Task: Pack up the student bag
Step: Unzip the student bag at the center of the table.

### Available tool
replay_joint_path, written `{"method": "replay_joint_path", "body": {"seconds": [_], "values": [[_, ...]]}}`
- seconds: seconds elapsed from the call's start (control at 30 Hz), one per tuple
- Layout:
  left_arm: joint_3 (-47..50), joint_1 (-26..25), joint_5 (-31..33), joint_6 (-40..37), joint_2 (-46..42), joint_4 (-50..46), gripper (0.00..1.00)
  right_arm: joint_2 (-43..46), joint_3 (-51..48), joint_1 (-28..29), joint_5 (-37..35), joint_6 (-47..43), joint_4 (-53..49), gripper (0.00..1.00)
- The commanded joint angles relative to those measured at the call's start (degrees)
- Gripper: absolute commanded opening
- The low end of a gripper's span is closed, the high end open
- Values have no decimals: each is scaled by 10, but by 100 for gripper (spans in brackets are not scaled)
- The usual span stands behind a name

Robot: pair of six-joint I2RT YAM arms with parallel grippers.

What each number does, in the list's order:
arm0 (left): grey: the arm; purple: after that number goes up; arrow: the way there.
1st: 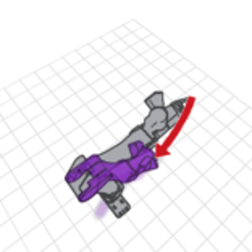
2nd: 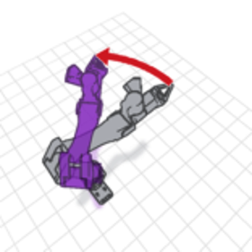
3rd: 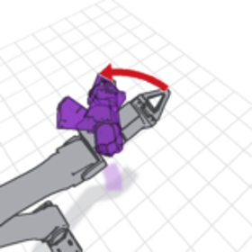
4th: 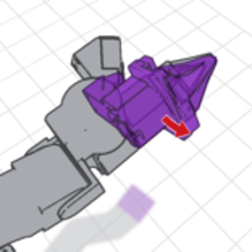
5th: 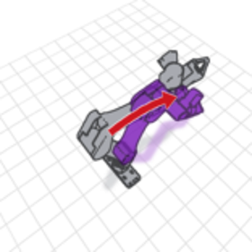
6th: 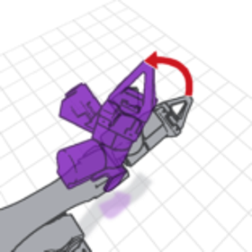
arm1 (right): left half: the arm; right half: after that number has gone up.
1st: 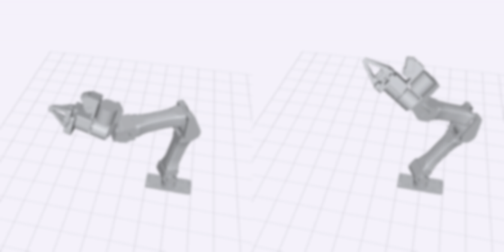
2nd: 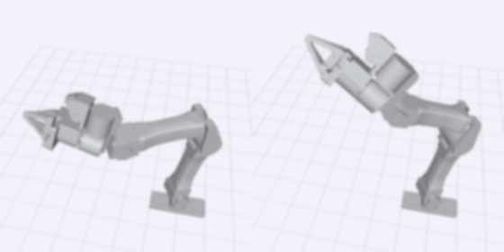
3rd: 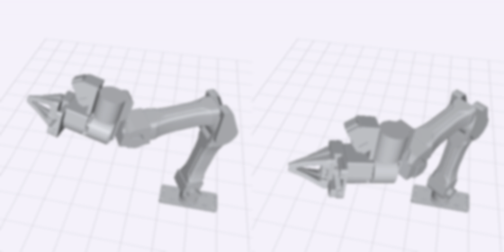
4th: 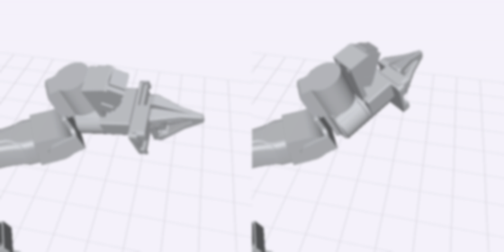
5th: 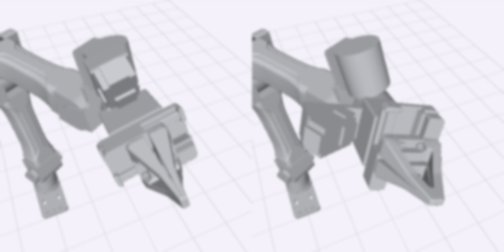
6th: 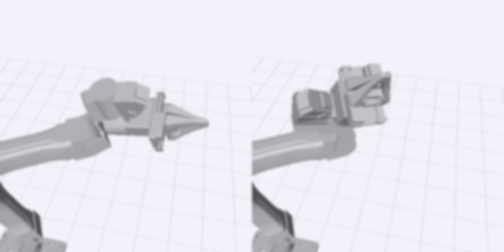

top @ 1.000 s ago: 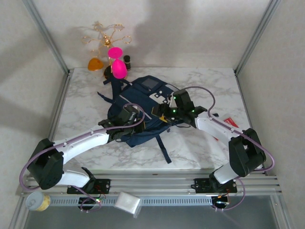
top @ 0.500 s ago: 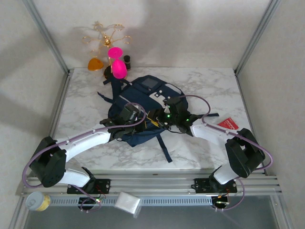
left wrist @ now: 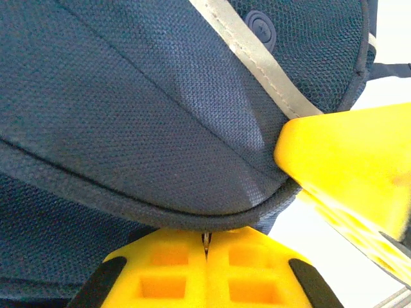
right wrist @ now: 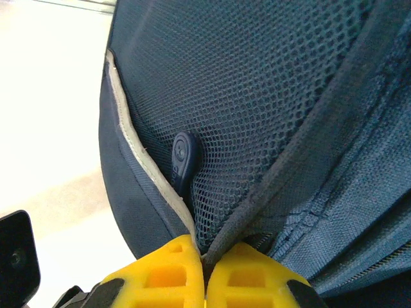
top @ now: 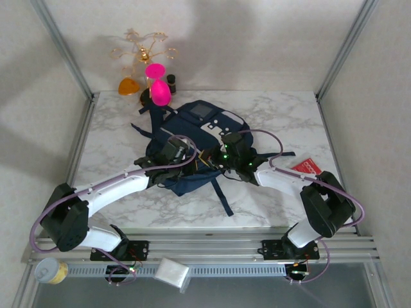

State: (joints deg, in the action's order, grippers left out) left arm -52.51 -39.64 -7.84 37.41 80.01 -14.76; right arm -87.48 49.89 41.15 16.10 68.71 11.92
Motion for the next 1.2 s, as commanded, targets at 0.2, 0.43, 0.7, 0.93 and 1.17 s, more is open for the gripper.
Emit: {"method": "replay_joint_path", "body": {"seconds": [0.2,0.43,0.7,0.93,1.17], "values": [[-28,27,36,-50,-33,-89,0,70,12,-109,84,-154,-74,0],[-60,27,24,-94,4,-103,0,43,59,-218,162,-262,-140,0],[-70,6,-26,-76,55,-25,0,-5,148,-261,148,-288,-195,11],[-74,0,-44,-56,79,36,0,24,77,-176,82,-171,-121,50],[-75,0,-39,-57,81,42,0,37,32,-84,-25,-46,-22,53]]}}
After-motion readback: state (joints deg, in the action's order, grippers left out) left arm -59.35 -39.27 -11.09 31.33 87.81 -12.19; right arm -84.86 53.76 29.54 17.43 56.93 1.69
